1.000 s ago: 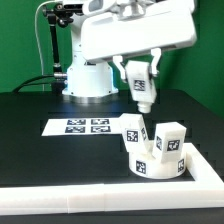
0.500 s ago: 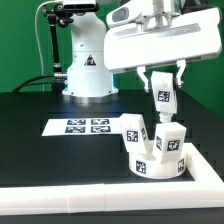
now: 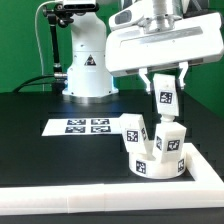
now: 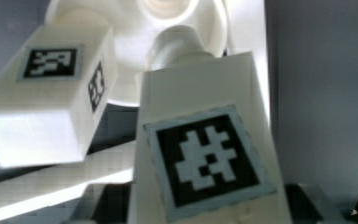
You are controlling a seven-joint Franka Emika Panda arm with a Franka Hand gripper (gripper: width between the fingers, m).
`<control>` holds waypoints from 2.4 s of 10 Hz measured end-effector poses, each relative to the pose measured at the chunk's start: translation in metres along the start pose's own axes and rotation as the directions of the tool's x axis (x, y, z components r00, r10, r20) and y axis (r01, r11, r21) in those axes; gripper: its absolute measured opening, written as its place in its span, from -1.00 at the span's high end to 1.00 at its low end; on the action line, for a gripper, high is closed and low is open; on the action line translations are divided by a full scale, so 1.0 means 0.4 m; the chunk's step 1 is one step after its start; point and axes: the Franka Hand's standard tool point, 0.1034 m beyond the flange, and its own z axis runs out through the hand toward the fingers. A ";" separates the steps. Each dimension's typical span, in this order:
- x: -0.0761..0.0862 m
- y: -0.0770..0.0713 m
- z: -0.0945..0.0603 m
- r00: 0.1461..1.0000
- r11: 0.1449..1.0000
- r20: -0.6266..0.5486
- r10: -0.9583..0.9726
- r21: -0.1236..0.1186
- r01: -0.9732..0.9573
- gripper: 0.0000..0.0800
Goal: Assemble stool
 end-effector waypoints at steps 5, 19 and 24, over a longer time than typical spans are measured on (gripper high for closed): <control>0.001 0.010 0.006 1.000 1.000 -0.006 -0.019 -0.008 0.019 0.18; -0.056 0.020 0.055 0.999 0.998 0.001 -0.049 -0.035 0.049 0.18; -0.056 0.020 0.057 0.997 0.997 0.000 -0.072 -0.036 0.072 0.18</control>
Offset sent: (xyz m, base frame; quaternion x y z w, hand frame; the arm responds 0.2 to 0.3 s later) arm 0.0000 0.0000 0.0000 0.0000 0.0000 0.0000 1.0000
